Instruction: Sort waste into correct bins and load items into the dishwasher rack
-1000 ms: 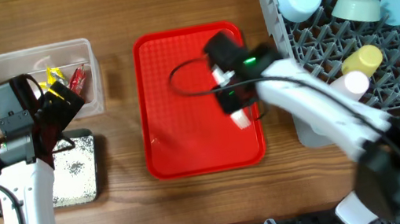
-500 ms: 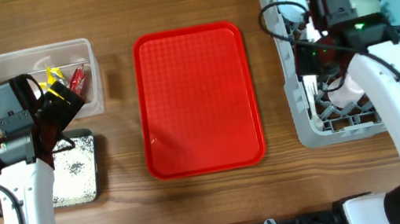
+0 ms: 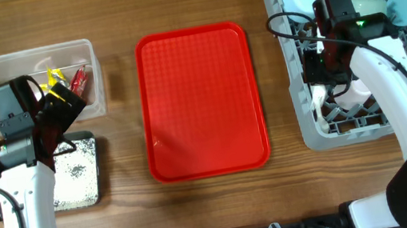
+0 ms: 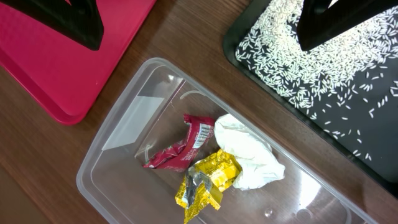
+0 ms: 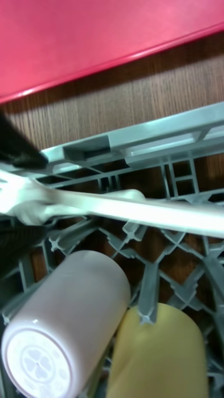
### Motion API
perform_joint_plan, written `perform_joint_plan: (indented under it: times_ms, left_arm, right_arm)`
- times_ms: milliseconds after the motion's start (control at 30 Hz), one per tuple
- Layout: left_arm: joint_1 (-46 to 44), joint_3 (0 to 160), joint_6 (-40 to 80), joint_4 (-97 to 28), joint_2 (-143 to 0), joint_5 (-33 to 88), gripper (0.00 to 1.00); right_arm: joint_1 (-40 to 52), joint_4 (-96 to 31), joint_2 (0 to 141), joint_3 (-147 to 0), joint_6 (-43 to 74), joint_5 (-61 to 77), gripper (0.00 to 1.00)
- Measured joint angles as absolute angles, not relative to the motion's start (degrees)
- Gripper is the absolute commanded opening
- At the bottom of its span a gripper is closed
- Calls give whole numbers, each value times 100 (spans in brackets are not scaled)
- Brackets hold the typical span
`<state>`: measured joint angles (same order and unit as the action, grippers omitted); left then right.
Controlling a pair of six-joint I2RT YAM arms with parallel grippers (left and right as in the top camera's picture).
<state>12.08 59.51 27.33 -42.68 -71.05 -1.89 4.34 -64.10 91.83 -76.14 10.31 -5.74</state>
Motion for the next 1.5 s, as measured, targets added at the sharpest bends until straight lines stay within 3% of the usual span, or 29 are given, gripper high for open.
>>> perform_joint_plan:
  times_ms: [167,533,733,800,867,1233,1500]
  left_arm:
    - [1208,5951,2733,-4268,-7105,-189,100]
    - [1208,5951,2733,-4268,-7105,-189,100]
    - [1208,5951,2733,-4268,-7105,-189,100]
    - [1208,5951,2733,-4268,-7105,-189,100]
    - [1208,5951,2733,-4265,-7105,-189,100]
    - [1208,5951,2733,-4268,-7105,-189,100]
    - [1208,5951,2733,-4265,-7105,-189,100]
  right_arm:
    - [434,-6438,9183,-7614,1020,-587,62]
    - [434,-6628,9157,-7614,1020,-379,64]
    - [434,-6886,8466,-7616,1033,-106,72]
    - [434,-6875,8040,-7625,1037,34,80]
    - [434,-6879,7579,-7634,1061,211,100]
    - [434,-6991,5288,-7686,1417,812,100]
    - [434,-6838,4915,-7697,1542,504,100]
